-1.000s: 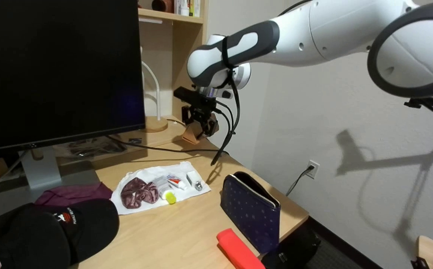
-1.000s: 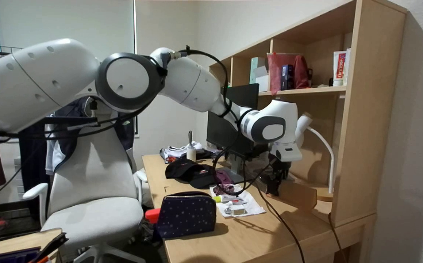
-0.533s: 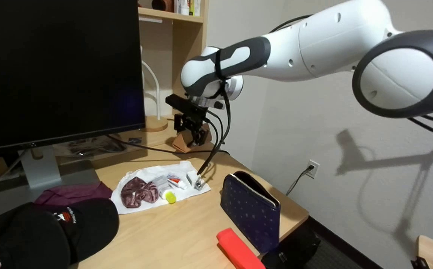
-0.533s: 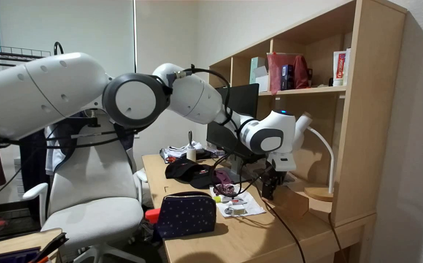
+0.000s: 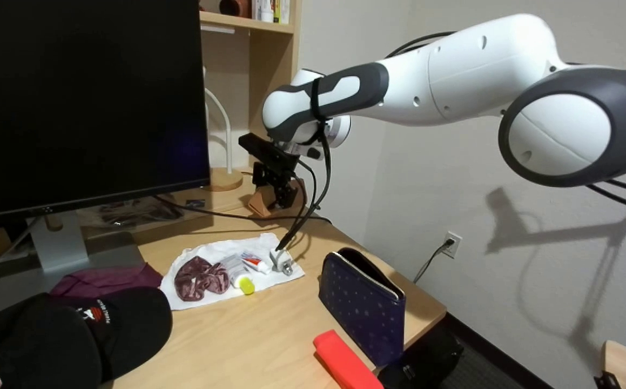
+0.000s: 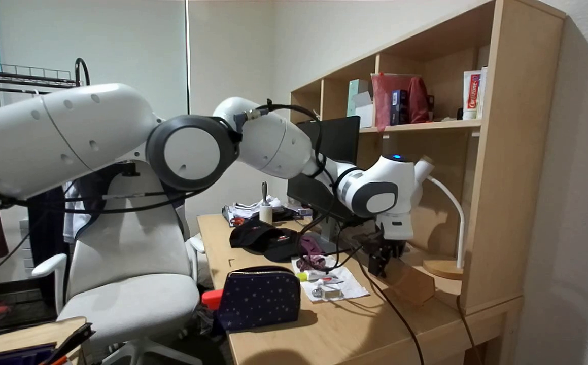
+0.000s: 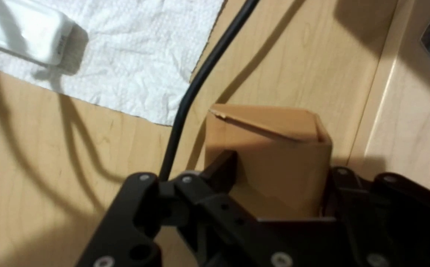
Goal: Pick the brown object and move it up the table
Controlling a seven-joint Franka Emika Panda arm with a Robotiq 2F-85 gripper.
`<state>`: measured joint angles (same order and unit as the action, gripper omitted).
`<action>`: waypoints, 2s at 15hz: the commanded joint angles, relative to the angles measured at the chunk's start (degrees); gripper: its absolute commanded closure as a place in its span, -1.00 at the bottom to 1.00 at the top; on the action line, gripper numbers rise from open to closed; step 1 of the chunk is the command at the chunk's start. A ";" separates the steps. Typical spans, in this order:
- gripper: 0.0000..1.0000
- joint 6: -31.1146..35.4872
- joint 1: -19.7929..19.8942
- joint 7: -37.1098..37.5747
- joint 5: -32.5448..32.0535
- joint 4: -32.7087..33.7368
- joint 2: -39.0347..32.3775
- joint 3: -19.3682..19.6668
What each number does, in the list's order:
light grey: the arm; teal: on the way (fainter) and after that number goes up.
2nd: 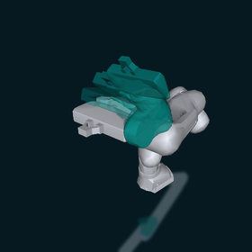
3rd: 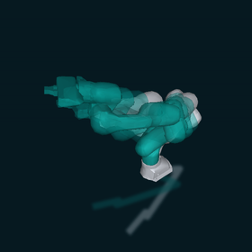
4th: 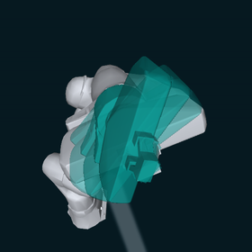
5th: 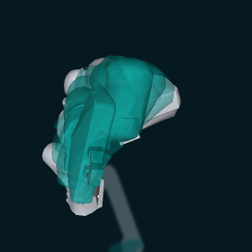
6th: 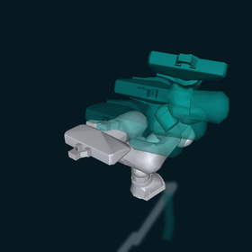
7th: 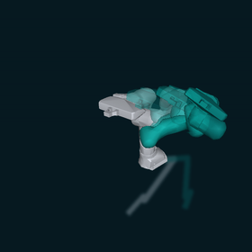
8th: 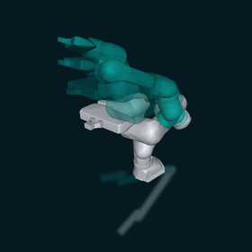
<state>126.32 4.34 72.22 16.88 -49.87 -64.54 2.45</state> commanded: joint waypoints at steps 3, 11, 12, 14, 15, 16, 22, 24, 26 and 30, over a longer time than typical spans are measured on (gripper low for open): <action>0.54 -1.27 1.03 1.95 -0.63 6.99 -2.86 -0.34; 0.54 -4.46 0.93 2.79 -2.50 13.32 -7.96 0.41; 0.54 -4.64 0.70 3.43 -3.04 13.69 -8.53 0.99; 0.54 -4.92 0.71 4.06 -3.69 14.45 -9.55 1.33; 0.54 -4.79 0.75 4.08 -3.86 14.92 -10.07 1.33; 0.54 -4.66 0.63 4.49 -4.29 15.30 -10.56 1.67; 0.54 -4.41 0.85 6.74 -4.48 16.84 -12.51 1.27; 0.54 -3.89 0.52 7.38 -3.40 16.22 -12.26 1.92; 0.54 -3.87 0.60 8.11 -3.28 16.25 -12.28 1.84; -0.71 -3.77 0.58 9.51 -3.17 16.24 -11.74 1.69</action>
<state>123.54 4.93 79.36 13.47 -37.33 -74.71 4.09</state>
